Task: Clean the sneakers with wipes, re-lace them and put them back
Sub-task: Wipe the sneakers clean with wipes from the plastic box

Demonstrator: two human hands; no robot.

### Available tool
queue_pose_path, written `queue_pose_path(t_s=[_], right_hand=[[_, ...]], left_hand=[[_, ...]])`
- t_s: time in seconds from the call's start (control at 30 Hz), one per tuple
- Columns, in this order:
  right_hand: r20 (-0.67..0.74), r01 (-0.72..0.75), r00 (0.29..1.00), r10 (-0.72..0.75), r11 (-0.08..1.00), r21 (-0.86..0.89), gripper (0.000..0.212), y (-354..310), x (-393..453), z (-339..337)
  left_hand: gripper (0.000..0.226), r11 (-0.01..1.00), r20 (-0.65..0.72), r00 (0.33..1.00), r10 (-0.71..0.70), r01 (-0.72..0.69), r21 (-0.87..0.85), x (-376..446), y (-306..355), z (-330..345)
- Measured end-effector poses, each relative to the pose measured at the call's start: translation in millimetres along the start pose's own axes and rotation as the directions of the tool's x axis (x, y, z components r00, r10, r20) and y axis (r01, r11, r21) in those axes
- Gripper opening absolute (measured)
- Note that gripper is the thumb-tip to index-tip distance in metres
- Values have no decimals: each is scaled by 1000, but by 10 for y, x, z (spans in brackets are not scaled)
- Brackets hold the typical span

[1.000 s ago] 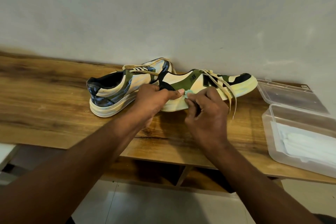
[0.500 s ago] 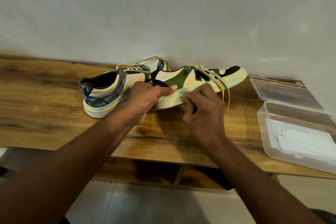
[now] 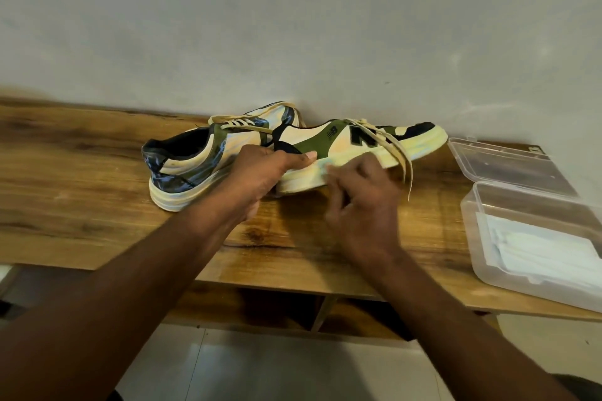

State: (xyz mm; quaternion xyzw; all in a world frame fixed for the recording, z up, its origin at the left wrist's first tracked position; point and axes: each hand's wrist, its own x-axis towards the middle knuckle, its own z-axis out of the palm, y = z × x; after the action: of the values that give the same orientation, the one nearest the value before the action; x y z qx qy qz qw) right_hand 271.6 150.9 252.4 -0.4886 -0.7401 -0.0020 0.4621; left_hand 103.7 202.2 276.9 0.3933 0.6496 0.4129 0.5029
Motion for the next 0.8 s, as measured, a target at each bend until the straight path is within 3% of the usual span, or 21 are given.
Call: queue_pose_path(t_s=[0.1, 0.17, 0.27, 0.43, 0.53, 0.7, 0.8], right_hand=[[131, 128, 983, -126, 992, -7, 22, -94, -65, 49], [137, 136, 982, -128, 989, -55, 24, 51, -18, -42], [-26, -24, 999, 21, 992, -128, 24, 414, 143, -285], [-218, -263, 949, 226, 952, -157, 13, 774, 288, -485], [-191, -209, 965, 182, 969, -133, 17, 573, 224, -359], [55, 65, 997, -58, 990, -124, 24, 166, 9, -105], [44, 38, 999, -31, 985, -168, 26, 355, 120, -231]], left_hand=[[46, 1000, 20, 1000, -8, 8, 11, 3, 5, -11], [46, 1000, 33, 999, -20, 19, 15, 18, 7, -21], [52, 999, 51, 998, -33, 33, -2, 46, 14, -39], [52, 1000, 60, 998, -21, 22, -2, 56, -5, -37], [50, 1000, 38, 999, -13, 13, -4, 55, -10, -19], [62, 1000, 27, 999, -22, 22, -2, 50, 4, -13], [57, 999, 35, 999, -34, 34, -13, 46, 23, -24]])
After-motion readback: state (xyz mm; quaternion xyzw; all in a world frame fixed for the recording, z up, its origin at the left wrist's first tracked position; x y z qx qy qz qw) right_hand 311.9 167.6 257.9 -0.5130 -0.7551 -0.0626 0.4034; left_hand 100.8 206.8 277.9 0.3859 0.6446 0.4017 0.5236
